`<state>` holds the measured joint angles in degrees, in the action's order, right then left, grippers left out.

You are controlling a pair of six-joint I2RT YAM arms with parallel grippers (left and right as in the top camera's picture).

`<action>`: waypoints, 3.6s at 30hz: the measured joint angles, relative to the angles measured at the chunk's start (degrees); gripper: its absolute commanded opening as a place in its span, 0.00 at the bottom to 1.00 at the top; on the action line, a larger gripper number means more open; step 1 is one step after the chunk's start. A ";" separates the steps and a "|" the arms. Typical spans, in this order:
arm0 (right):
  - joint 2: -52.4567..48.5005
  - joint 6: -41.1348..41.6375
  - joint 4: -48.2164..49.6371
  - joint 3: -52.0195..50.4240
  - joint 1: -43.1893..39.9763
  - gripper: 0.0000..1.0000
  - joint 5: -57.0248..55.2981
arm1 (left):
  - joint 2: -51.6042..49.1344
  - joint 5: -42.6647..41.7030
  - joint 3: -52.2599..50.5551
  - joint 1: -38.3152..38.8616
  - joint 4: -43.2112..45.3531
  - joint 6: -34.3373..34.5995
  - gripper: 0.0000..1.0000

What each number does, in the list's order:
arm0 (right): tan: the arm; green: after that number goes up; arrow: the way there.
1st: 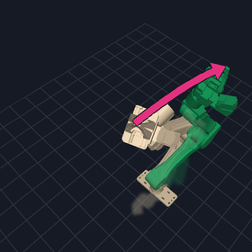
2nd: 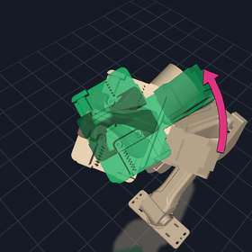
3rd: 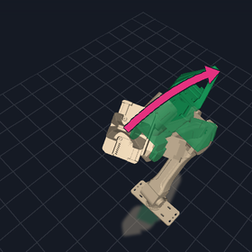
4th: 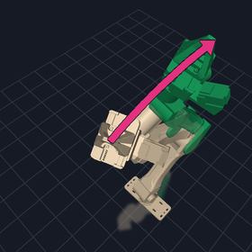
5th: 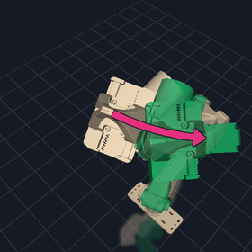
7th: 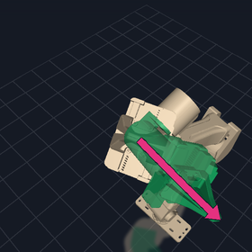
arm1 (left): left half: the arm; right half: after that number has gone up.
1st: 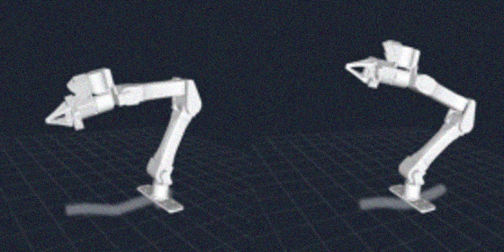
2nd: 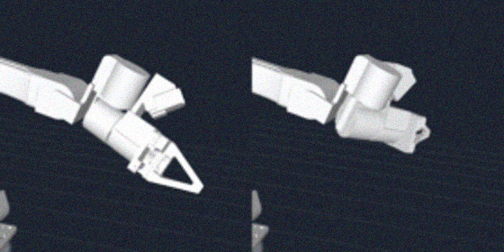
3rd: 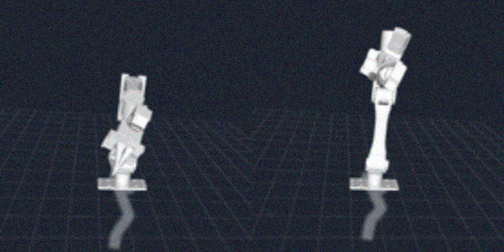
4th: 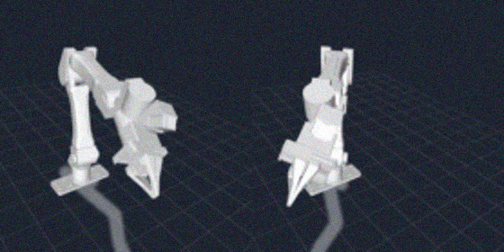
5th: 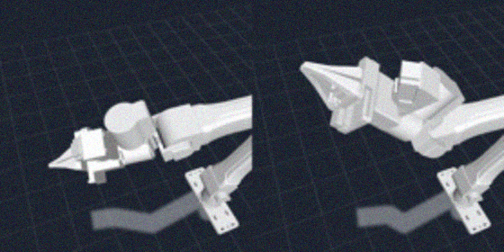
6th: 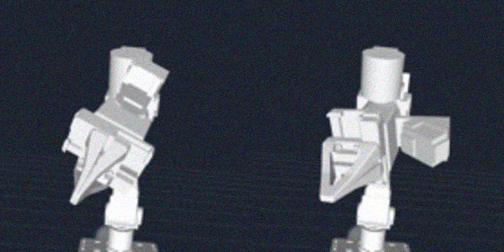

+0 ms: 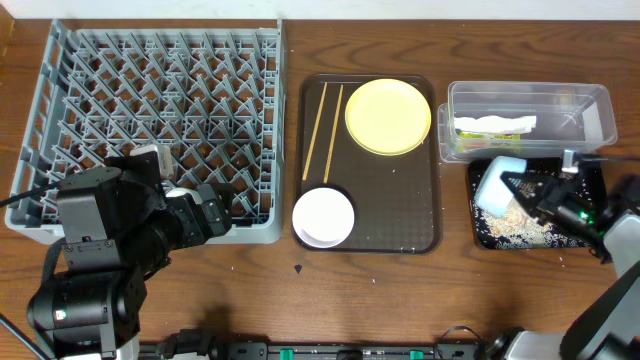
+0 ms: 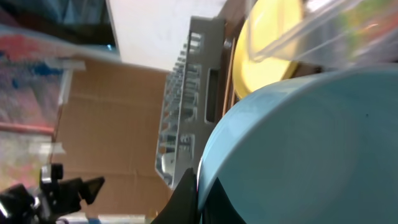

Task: Sort waste into correct bins and load items into the dishwasher
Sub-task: 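Set the empty blue bowl back on the brown tray, then grasp a wooden chopstick on the brown tray with the left gripper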

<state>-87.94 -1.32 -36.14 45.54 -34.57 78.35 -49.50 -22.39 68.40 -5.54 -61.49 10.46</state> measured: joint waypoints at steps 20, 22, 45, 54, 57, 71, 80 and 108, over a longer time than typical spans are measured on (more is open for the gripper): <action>12.68 9.01 -3.61 10.19 61.51 0.01 -65.11 | 0.00 0.00 0.00 0.00 0.00 -0.02 0.98; 8.11 11.10 -2.78 10.10 64.83 0.03 -69.85 | 0.00 0.00 0.00 0.00 0.00 0.00 0.98; 15.06 19.80 -6.23 21.07 51.41 0.46 -69.64 | -26.25 15.43 12.33 23.58 5.27 -0.46 0.84; 17.07 19.71 -10.10 21.33 47.12 0.47 -65.16 | -48.96 22.91 12.50 31.28 24.28 -1.09 0.71; 17.07 19.52 -11.21 21.33 47.12 0.47 -64.78 | -55.08 23.08 12.50 31.65 29.22 -1.27 0.66; 17.07 19.10 -12.07 21.33 47.12 0.47 -64.59 | -69.42 19.45 12.50 31.69 39.58 -1.31 0.49; 17.07 19.08 -12.48 21.33 47.17 0.47 -64.59 | -71.21 18.03 12.55 31.95 40.87 -1.46 0.15; 17.07 19.08 -13.94 21.33 47.17 0.45 -64.59 | -61.94 19.58 12.52 29.83 37.90 0.24 0.08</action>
<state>-70.87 17.76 -50.09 66.87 12.60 13.76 -111.44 -2.81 80.93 24.29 -23.59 10.70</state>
